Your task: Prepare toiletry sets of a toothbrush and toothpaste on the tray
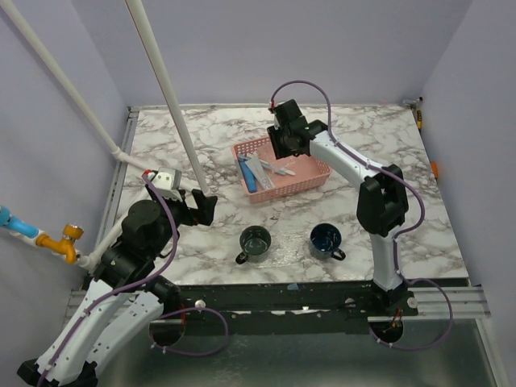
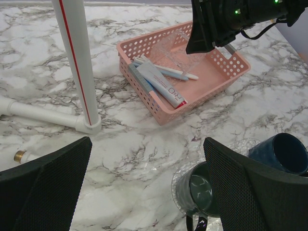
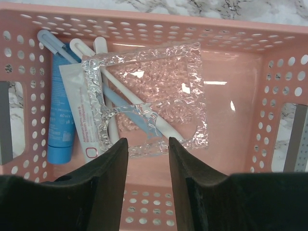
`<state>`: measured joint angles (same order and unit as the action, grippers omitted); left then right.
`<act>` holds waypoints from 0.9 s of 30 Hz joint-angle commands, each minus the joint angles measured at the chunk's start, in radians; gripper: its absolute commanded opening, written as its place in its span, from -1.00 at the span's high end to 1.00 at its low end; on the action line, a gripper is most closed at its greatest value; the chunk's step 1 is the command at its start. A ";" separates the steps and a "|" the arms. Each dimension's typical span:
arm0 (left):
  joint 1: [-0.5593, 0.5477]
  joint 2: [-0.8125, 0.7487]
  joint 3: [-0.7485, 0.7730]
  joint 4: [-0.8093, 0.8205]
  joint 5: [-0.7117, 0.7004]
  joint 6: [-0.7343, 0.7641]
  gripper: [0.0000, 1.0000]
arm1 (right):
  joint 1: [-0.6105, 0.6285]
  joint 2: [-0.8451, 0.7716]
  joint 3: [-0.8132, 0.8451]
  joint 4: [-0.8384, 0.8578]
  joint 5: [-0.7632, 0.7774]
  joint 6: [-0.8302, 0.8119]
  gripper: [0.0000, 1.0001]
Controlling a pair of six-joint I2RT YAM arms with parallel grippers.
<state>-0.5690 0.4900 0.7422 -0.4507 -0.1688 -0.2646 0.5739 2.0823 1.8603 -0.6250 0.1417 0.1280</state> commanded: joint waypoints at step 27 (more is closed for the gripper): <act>0.004 -0.022 0.005 0.012 -0.019 0.016 -0.98 | -0.005 0.133 0.087 -0.050 -0.010 -0.033 0.24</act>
<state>-0.5690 0.4828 0.7422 -0.4507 -0.1692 -0.2607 0.5739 2.1799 1.9297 -0.6472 0.1371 0.1112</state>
